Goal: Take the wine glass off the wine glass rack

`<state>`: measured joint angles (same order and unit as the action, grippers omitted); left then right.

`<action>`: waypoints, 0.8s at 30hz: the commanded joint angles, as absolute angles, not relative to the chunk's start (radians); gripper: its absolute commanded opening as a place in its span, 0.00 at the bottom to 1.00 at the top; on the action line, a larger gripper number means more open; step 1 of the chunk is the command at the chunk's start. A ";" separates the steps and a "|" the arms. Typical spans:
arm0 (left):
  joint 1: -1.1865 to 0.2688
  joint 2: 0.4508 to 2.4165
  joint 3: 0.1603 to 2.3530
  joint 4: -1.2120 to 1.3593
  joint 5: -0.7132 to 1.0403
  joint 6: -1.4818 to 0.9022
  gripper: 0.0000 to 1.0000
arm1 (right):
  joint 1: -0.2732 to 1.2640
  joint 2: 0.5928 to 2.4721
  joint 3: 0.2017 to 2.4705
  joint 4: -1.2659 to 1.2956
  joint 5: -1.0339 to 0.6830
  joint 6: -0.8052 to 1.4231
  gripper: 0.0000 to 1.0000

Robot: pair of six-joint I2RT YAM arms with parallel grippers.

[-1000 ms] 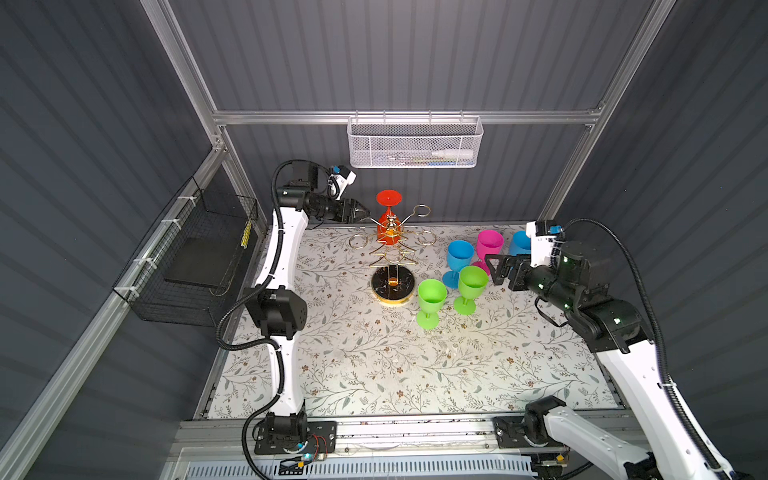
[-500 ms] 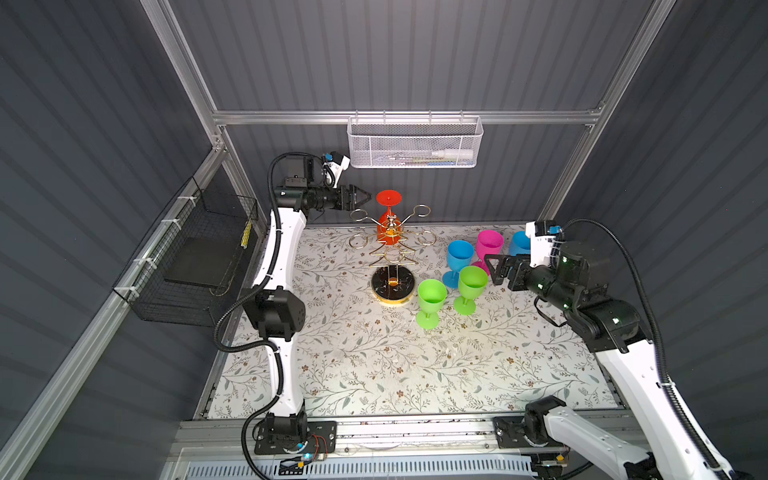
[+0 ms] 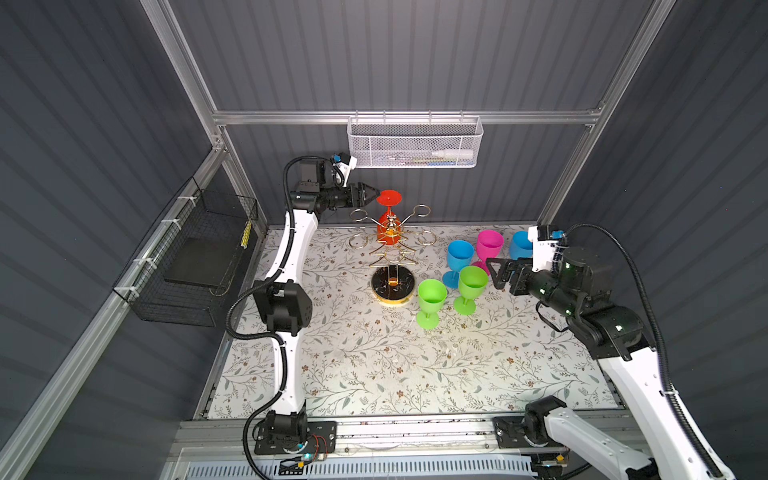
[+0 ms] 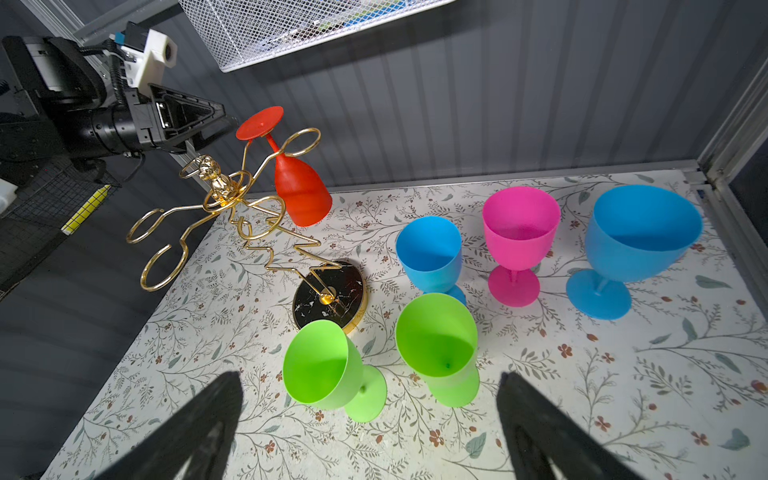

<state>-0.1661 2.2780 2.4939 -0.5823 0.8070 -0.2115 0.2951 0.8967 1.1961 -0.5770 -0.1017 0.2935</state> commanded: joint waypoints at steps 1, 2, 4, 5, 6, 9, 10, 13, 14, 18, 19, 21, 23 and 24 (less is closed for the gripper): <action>-0.185 2.293 2.504 -0.553 0.790 -0.224 0.74 | 0.299 0.881 1.182 -0.578 -0.086 0.304 0.97; -0.191 2.293 2.498 -0.546 0.788 -0.224 0.74 | 0.299 0.879 1.179 -0.577 -0.086 0.305 0.97; -0.196 2.297 2.497 -0.537 0.785 -0.228 0.74 | 0.299 0.877 1.176 -0.577 -0.087 0.305 0.97; -0.199 2.299 2.499 -0.531 0.788 -0.232 0.73 | 0.299 0.877 1.173 -0.577 -0.087 0.306 0.97; -0.201 2.302 2.502 -0.530 0.787 -0.234 0.72 | 0.299 0.877 1.173 -0.576 -0.088 0.307 0.97; -0.208 2.313 2.508 -0.529 0.787 -0.236 0.68 | 0.299 0.875 1.170 -0.576 -0.087 0.307 0.97; -0.208 2.317 2.510 -0.528 0.787 -0.238 0.66 | 0.299 0.874 1.168 -0.576 -0.087 0.308 0.97; -0.210 2.322 2.509 -0.532 0.781 -0.236 0.62 | 0.299 0.873 1.167 -0.575 -0.087 0.307 0.97; -0.210 2.322 2.505 -0.532 0.778 -0.236 0.61 | 0.299 0.873 1.166 -0.575 -0.086 0.307 0.97; -0.211 2.324 2.502 -0.537 0.772 -0.234 0.55 | 0.299 0.874 1.167 -0.575 -0.087 0.308 0.97; -0.210 2.324 2.501 -0.537 0.773 -0.233 0.52 | 0.299 0.875 1.166 -0.574 -0.086 0.308 0.97; -0.210 2.321 2.502 -0.536 0.770 -0.235 0.49 | 0.298 0.874 1.163 -0.572 -0.087 0.310 0.97; -0.210 2.317 2.502 -0.537 0.769 -0.232 0.47 | 0.299 0.876 1.163 -0.570 -0.088 0.311 0.97; -0.210 2.316 2.500 -0.535 0.767 -0.231 0.45 | 0.299 0.876 1.163 -0.569 -0.089 0.311 0.97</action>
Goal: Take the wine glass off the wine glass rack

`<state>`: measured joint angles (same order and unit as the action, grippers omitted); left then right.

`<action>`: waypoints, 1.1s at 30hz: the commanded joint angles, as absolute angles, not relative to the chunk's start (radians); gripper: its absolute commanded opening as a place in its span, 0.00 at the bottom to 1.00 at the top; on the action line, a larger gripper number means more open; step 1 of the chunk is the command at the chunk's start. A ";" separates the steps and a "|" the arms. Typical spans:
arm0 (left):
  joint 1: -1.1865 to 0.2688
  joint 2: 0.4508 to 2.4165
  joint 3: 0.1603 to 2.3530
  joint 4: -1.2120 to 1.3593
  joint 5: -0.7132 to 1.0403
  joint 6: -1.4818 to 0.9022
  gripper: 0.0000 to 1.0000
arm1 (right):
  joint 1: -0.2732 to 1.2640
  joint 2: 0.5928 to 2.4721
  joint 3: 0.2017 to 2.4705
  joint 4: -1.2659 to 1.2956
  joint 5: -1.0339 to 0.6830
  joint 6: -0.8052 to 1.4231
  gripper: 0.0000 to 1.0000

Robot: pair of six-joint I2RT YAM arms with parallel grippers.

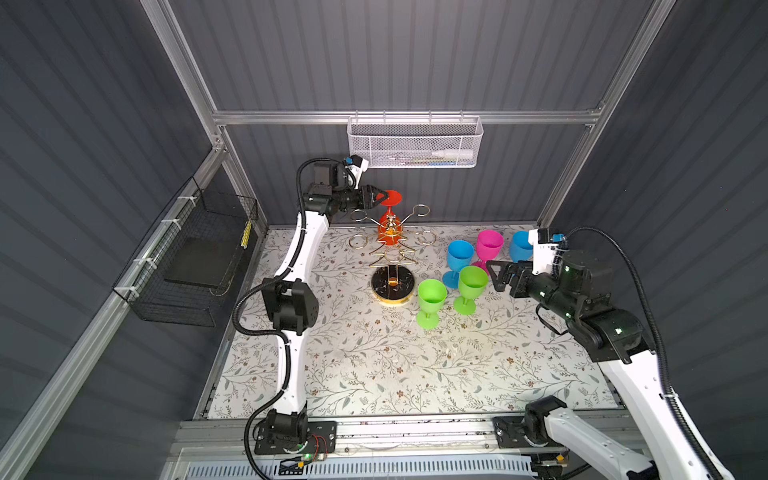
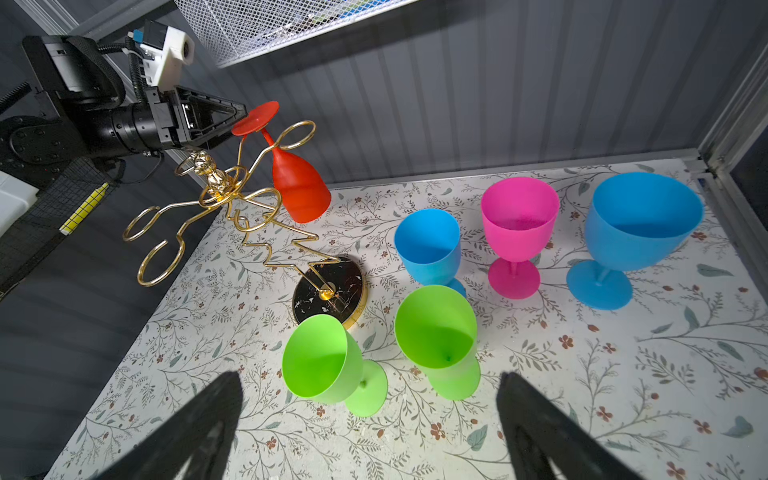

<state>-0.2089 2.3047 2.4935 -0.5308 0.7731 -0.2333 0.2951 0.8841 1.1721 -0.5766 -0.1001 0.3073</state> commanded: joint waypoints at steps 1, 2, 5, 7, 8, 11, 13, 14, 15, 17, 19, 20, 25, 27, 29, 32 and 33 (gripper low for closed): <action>-0.210 2.314 2.501 -0.535 0.767 -0.230 0.43 | 0.299 0.877 1.164 -0.569 -0.089 0.311 0.97; -0.210 2.312 2.501 -0.533 0.765 -0.230 0.38 | 0.299 0.878 1.164 -0.569 -0.089 0.311 0.97; -0.211 2.307 2.502 -0.535 0.762 -0.226 0.31 | 0.299 0.877 1.165 -0.568 -0.089 0.310 0.97; -0.210 2.305 2.500 -0.536 0.762 -0.224 0.30 | 0.299 0.877 1.165 -0.565 -0.089 0.309 0.98; -0.210 2.305 2.501 -0.536 0.762 -0.226 0.28 | 0.299 0.879 1.166 -0.566 -0.089 0.309 0.98; -0.210 2.303 2.500 -0.535 0.769 -0.228 0.26 | 0.299 0.880 1.164 -0.564 -0.091 0.309 0.98; -0.210 2.301 2.502 -0.532 0.772 -0.234 0.23 | 0.299 0.880 1.162 -0.563 -0.091 0.310 0.98; -0.210 2.299 2.503 -0.531 0.775 -0.236 0.23 | 0.299 0.881 1.161 -0.563 -0.090 0.309 0.98; -0.210 2.299 2.505 -0.530 0.776 -0.238 0.22 | 0.299 0.881 1.161 -0.563 -0.090 0.309 0.97; -0.210 2.295 2.505 -0.526 0.779 -0.244 0.19 | 0.299 0.883 1.160 -0.561 -0.091 0.309 0.98; -0.209 2.292 2.505 -0.522 0.782 -0.252 0.18 | 0.298 0.883 1.161 -0.560 -0.091 0.308 0.97; -0.208 2.290 2.504 -0.517 0.790 -0.260 0.17 | 0.299 0.884 1.160 -0.559 -0.091 0.308 0.98; -0.200 2.280 2.491 -0.474 0.822 -0.308 0.11 | 0.299 0.884 1.159 -0.557 -0.092 0.310 0.98; -0.195 2.272 2.482 -0.459 0.831 -0.321 0.07 | 0.299 0.882 1.158 -0.556 -0.092 0.310 0.98; -0.189 2.264 2.466 -0.423 0.855 -0.352 0.06 | 0.299 0.879 1.155 -0.557 -0.091 0.310 0.98; -0.187 2.257 2.468 -0.415 0.862 -0.359 0.03 | 0.299 0.878 1.149 -0.553 -0.091 0.311 0.97; -0.186 2.256 2.468 -0.415 0.862 -0.361 0.01 | 0.299 0.878 1.148 -0.552 -0.090 0.312 0.98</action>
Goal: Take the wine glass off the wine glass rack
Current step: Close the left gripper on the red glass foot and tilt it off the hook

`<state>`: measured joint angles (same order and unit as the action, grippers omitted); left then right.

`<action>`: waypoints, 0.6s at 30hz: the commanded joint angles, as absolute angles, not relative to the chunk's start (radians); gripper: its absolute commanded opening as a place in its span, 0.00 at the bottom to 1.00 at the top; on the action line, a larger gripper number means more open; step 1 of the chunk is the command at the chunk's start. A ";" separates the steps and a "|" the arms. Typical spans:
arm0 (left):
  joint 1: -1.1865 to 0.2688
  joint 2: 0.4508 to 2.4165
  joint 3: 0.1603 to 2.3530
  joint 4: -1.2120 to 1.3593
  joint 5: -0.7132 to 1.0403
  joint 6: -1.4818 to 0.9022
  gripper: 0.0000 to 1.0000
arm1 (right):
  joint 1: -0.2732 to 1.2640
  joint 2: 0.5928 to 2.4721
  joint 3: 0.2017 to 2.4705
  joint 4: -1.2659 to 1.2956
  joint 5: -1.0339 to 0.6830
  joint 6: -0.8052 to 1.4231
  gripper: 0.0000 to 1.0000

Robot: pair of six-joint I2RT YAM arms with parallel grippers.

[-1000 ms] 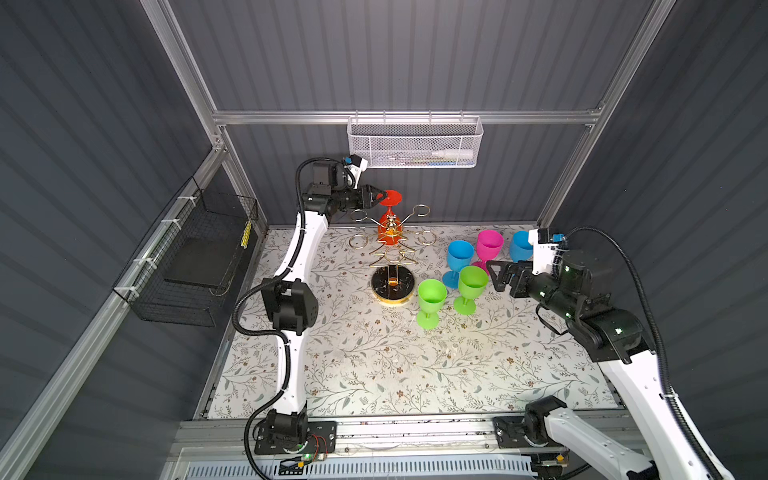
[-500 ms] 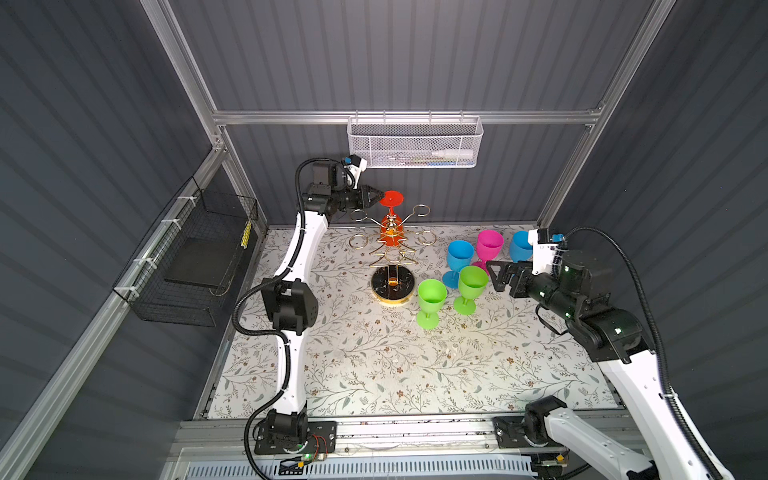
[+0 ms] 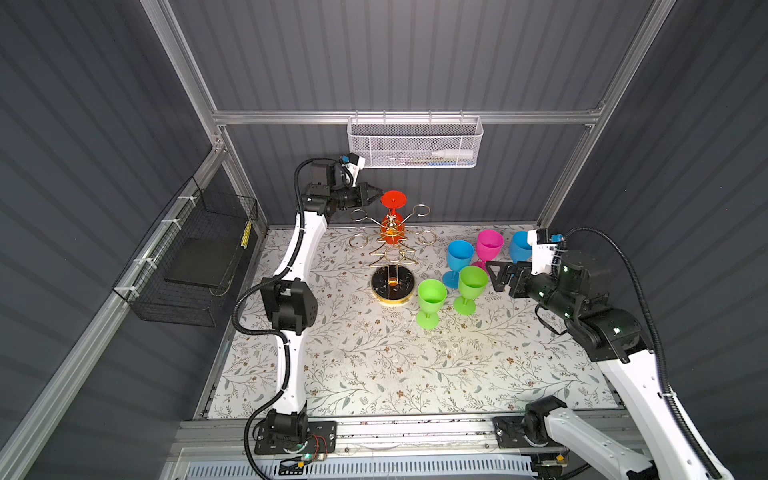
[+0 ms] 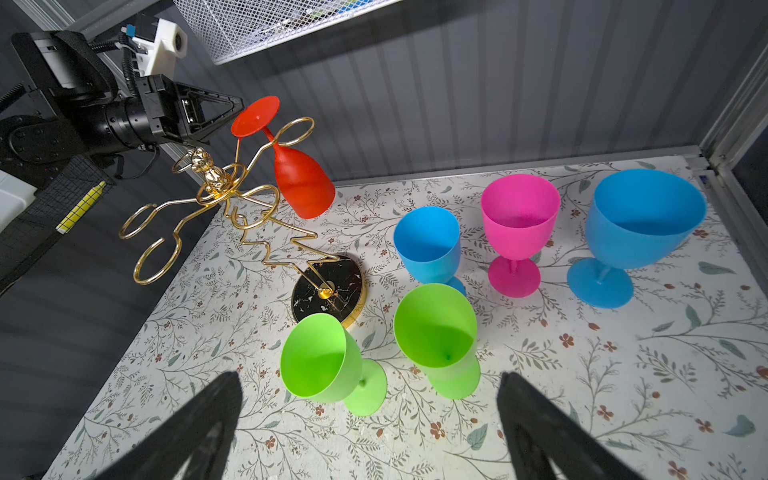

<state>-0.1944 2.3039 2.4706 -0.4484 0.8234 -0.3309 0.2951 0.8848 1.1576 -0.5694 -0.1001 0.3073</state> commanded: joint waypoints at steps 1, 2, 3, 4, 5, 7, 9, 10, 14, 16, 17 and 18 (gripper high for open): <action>-0.187 2.255 2.467 -0.413 0.862 -0.363 0.00 | 0.299 0.877 1.147 -0.551 -0.090 0.311 0.98; -0.187 2.255 2.468 -0.413 0.862 -0.362 0.02 | 0.299 0.876 1.146 -0.551 -0.091 0.311 0.98; -0.188 2.255 2.469 -0.417 0.863 -0.360 0.11 | 0.299 0.876 1.146 -0.552 -0.091 0.311 0.98; -0.187 2.256 2.472 -0.428 0.856 -0.356 0.35 | 0.299 0.876 1.146 -0.552 -0.091 0.311 0.98; -0.187 2.258 2.474 -0.444 0.841 -0.344 0.51 | 0.299 0.874 1.146 -0.552 -0.091 0.310 0.97; -0.187 2.259 2.479 -0.476 0.809 -0.320 0.65 | 0.299 0.872 1.146 -0.552 -0.089 0.310 0.98; -0.187 2.262 2.484 -0.503 0.780 -0.297 0.72 | 0.299 0.871 1.146 -0.554 -0.088 0.309 0.98; -0.187 2.265 2.487 -0.513 0.770 -0.289 0.74 | 0.299 0.870 1.146 -0.554 -0.088 0.310 0.98; -0.189 2.287 2.501 -0.535 0.753 -0.276 0.76 | 0.299 0.870 1.146 -0.554 -0.086 0.310 0.98; -0.192 2.298 2.505 -0.536 0.758 -0.276 0.76 | 0.298 0.870 1.146 -0.557 -0.084 0.310 0.97; -0.195 2.300 2.505 -0.535 0.758 -0.274 0.76 | 0.299 0.870 1.145 -0.557 -0.085 0.310 0.98; -0.199 2.302 2.504 -0.532 0.758 -0.273 0.76 | 0.299 0.870 1.146 -0.556 -0.083 0.310 0.98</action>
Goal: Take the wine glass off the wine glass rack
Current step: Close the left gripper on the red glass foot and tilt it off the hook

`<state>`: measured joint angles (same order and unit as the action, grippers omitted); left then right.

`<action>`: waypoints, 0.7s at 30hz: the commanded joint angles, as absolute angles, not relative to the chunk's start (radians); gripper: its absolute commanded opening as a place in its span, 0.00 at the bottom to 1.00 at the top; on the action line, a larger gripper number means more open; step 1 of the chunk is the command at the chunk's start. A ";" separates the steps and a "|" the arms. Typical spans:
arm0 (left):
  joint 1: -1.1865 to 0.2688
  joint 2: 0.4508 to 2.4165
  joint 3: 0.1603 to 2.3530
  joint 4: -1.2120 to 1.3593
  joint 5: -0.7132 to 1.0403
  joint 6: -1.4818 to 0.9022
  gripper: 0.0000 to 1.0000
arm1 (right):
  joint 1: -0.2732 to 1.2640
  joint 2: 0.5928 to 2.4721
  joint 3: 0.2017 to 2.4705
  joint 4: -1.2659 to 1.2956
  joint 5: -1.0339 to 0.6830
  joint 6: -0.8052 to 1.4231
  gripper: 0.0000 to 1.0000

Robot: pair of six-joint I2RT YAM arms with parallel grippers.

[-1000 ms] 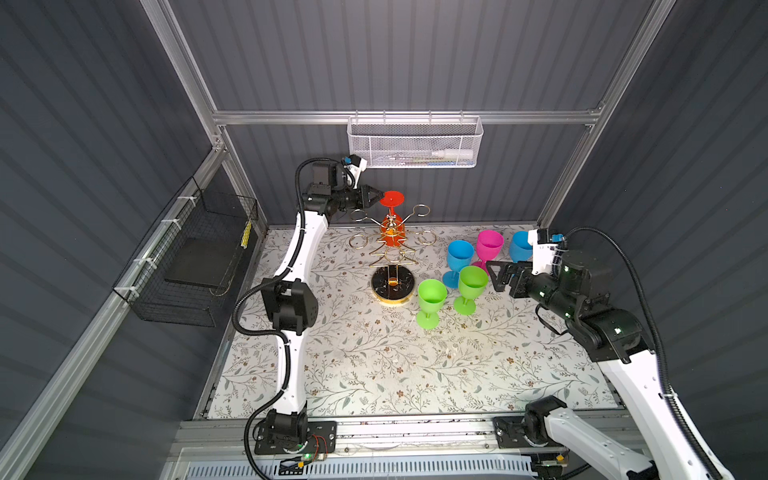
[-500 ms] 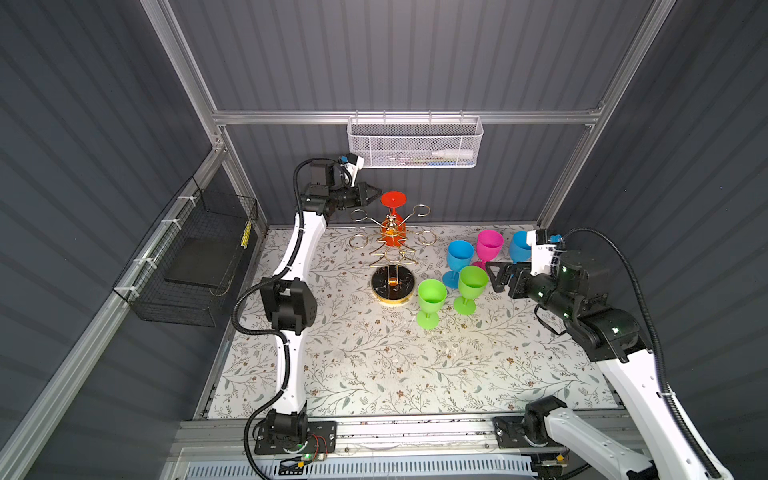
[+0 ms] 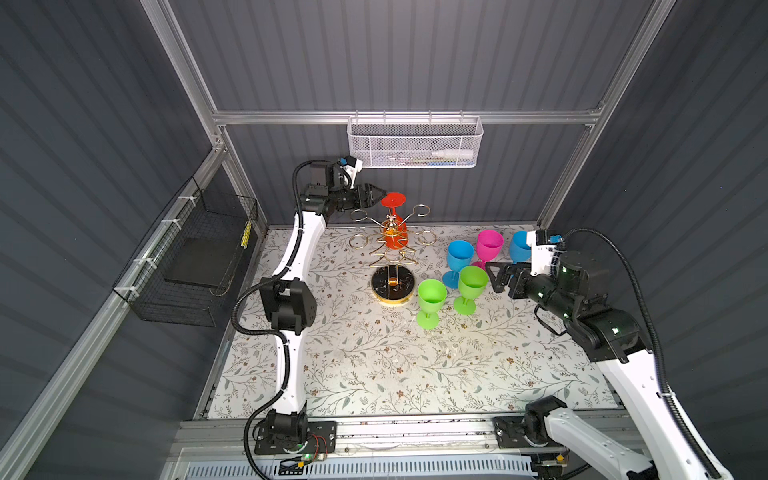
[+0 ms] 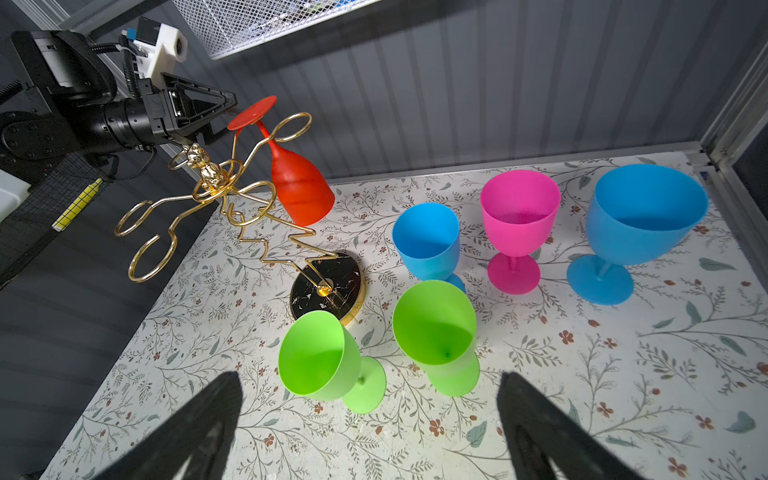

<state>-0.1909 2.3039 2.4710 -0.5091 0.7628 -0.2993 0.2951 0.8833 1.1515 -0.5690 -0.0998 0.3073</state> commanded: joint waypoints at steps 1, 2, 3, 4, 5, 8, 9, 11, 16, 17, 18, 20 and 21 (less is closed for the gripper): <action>-0.201 2.302 2.500 -0.520 0.760 -0.277 0.75 | 0.299 0.869 1.146 -0.558 -0.082 0.310 0.97; -0.202 2.303 2.495 -0.506 0.766 -0.286 0.74 | 0.300 0.868 1.146 -0.560 -0.082 0.311 0.98; -0.203 2.304 2.491 -0.491 0.774 -0.296 0.74 | 0.299 0.868 1.146 -0.558 -0.081 0.311 0.97; -0.204 2.307 2.490 -0.476 0.785 -0.308 0.73 | 0.299 0.867 1.145 -0.560 -0.081 0.310 0.98; -0.206 2.311 2.493 -0.469 0.790 -0.315 0.72 | 0.299 0.867 1.147 -0.561 -0.081 0.310 0.98; -0.213 2.322 2.506 -0.472 0.794 -0.315 0.70 | 0.299 0.865 1.146 -0.562 -0.078 0.310 0.98; -0.216 2.325 2.507 -0.471 0.795 -0.315 0.70 | 0.299 0.865 1.145 -0.563 -0.078 0.310 0.98; -0.221 2.332 2.506 -0.475 0.796 -0.312 0.68 | 0.299 0.865 1.145 -0.563 -0.077 0.309 0.98; -0.225 2.339 2.505 -0.486 0.795 -0.305 0.60 | 0.299 0.864 1.144 -0.564 -0.073 0.305 0.98; -0.225 2.339 2.504 -0.487 0.795 -0.304 0.56 | 0.299 0.862 1.144 -0.564 -0.072 0.305 0.98; -0.226 2.339 2.504 -0.488 0.795 -0.305 0.53 | 0.299 0.862 1.143 -0.563 -0.073 0.305 0.98; -0.225 2.338 2.505 -0.486 0.795 -0.304 0.41 | 0.299 0.862 1.142 -0.563 -0.073 0.307 0.98; -0.225 2.338 2.505 -0.486 0.796 -0.304 0.36 | 0.299 0.862 1.143 -0.563 -0.074 0.307 0.98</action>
<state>-0.2214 2.3161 2.4748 -0.4702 0.7780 -0.3111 0.2951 0.8745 1.1515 -0.5694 -0.0826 0.3073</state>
